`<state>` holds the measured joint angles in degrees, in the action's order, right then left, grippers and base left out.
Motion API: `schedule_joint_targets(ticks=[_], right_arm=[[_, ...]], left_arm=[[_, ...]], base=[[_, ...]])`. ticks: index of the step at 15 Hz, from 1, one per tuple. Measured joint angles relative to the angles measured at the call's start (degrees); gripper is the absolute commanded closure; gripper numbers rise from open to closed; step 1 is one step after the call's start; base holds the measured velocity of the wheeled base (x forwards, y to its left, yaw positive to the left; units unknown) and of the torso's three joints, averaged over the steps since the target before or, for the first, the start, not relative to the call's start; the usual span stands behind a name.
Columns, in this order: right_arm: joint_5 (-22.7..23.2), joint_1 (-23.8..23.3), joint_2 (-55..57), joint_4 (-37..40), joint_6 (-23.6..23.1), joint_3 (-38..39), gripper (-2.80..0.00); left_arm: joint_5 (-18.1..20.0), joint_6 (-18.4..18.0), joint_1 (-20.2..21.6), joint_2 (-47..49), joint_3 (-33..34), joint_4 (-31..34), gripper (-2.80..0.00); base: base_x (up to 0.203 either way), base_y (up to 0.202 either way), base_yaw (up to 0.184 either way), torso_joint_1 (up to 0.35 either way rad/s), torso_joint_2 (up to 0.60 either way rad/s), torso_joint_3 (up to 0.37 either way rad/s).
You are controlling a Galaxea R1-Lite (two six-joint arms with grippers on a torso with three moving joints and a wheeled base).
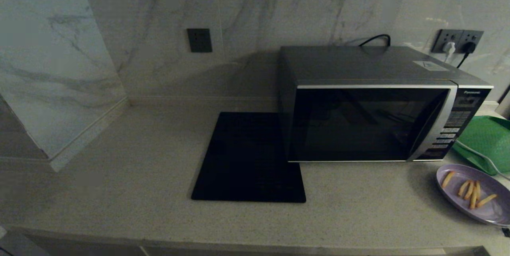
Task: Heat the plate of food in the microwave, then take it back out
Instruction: Open the microwave oven
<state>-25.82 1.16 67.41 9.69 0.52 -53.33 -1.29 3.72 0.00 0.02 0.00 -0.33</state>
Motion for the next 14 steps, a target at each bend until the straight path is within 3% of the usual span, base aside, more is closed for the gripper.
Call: schedule_joint_targets(ticks=[1, 5, 10, 14], right_arm=[[-0.04, 0.74, 0.86, -0.13, 0.66, 0.00, -2.80], [-0.13, 1.59, 5.09, -1.30, 2.98, -0.41, -2.80], [-0.73, 2.16, 13.13, -8.08, 2.95, -1.70, -2.80], [-9.53, 3.54, 19.24, -17.75, 1.91, -1.62, -2.80]], left_arm=[[0.01, 0.02, 0.00, 0.00, 0.00, 0.02, 0.00], [0.00, 0.02, -0.02, 0.00, 0.00, 0.00, 0.00], [0.00, 0.00, 0.00, 0.00, 0.00, 0.00, 0.00], [0.00, 0.03, 0.00, 0.00, 0.00, 0.00, 0.00]], base=[[0.000, 0.000, 0.000, 0.000, 0.00, 0.000], [0.000, 0.000, 0.000, 0.000, 0.00, 0.000], [0.000, 0.000, 0.000, 0.000, 0.00, 0.000], [0.000, 0.000, 0.000, 0.000, 0.00, 0.000]])
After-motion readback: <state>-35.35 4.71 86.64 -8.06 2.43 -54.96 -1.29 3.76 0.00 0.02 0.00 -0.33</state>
